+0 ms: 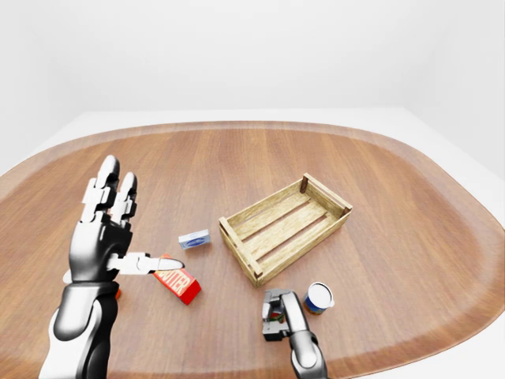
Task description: Pick up the tomato sauce, and put it in the wooden tray.
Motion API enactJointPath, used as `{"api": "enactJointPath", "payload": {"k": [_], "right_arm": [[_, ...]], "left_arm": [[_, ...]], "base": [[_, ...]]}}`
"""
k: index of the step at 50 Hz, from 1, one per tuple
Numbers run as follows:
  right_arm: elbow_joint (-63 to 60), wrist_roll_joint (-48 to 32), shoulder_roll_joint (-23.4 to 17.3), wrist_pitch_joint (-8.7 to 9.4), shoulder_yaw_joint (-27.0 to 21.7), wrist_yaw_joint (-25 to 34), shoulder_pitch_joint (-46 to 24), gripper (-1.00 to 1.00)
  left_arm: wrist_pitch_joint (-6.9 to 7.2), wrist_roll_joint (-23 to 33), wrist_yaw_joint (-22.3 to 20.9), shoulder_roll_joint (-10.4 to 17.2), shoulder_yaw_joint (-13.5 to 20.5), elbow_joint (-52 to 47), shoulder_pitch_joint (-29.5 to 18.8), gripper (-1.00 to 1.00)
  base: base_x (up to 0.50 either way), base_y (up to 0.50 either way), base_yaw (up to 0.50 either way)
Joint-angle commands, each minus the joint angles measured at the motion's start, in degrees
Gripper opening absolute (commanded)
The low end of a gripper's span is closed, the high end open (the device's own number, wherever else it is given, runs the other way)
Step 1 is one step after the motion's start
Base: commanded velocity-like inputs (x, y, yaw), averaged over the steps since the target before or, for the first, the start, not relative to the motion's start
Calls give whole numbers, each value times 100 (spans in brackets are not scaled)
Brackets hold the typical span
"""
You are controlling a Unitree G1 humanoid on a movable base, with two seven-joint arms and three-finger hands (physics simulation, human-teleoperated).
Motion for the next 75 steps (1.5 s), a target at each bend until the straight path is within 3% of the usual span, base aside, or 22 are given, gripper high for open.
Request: {"api": "enactJointPath", "payload": {"k": [1,13,22,36,51,65,71,75], "right_arm": [[-216,-82,-2,0,42,-50,59,-100],[-833,25,-9,41,47,111,156,-100],[-2637,119,-101,1000,295,369,659,-100],[-4896,83,-556,1000,673,534,1242,-100],[-6310,-837,-449,1000,263,1506,645,-100],[-6924,-1738,-326,1000,-306,2799,-681,-100],[-6450,-1903,-353,1000,-544,3014,-1408,-100],[-5088,-1718,-451,1000,-942,2733,-2211,-100]], "left_arm": [[0,11,4,-4,-24,-57,26,100],[0,15,-1,-4,-37,-165,29,100],[0,21,0,-1,-4,-171,4,100],[0,29,-4,10,36,-148,-43,100],[0,37,-8,14,53,-94,-66,100],[0,44,-2,5,17,-105,-43,100],[0,49,4,3,4,-80,-41,100],[0,45,0,6,8,-118,-47,100]], "base": [[0,0,0],[0,0,0],[0,0,0],[0,0,0],[0,0,0],[0,0,0],[0,0,0],[0,0,0]]}}
